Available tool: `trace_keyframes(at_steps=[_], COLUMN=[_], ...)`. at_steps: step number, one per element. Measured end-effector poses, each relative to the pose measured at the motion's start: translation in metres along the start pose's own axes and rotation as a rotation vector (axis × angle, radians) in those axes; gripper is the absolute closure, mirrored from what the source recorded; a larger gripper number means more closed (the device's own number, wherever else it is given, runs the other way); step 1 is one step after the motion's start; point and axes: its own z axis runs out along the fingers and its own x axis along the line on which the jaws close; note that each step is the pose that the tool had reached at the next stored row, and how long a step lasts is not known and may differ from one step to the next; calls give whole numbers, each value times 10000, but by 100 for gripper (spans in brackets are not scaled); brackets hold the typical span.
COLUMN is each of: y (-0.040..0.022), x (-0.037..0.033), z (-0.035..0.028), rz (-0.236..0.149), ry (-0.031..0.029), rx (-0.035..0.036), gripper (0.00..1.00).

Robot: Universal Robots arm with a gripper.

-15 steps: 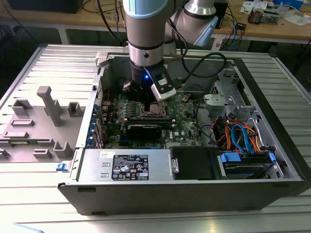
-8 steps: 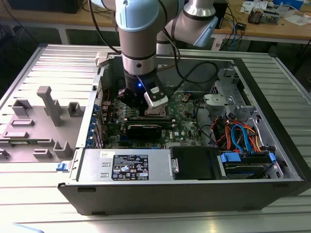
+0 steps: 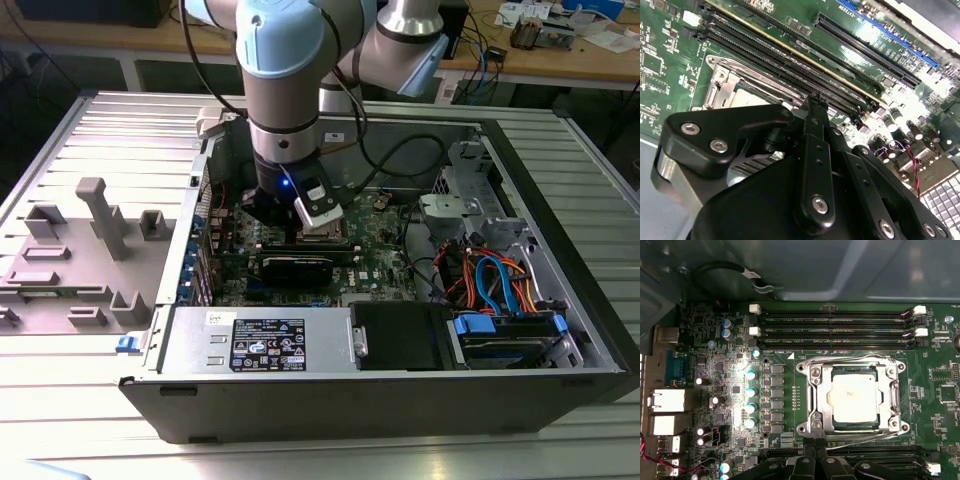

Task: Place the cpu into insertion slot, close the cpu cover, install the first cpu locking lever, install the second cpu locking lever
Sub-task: 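Install the second cpu locking lever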

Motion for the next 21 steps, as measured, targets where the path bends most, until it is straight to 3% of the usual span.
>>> trace_keyframes(at_steps=[3, 10, 21], y=[-4, 3, 15], x=[4, 19, 54], z=[41, 82, 131], rz=[3, 15, 22], ry=[1, 2, -3], rx=[-25, -245, -345], gripper=[89, 89, 89])
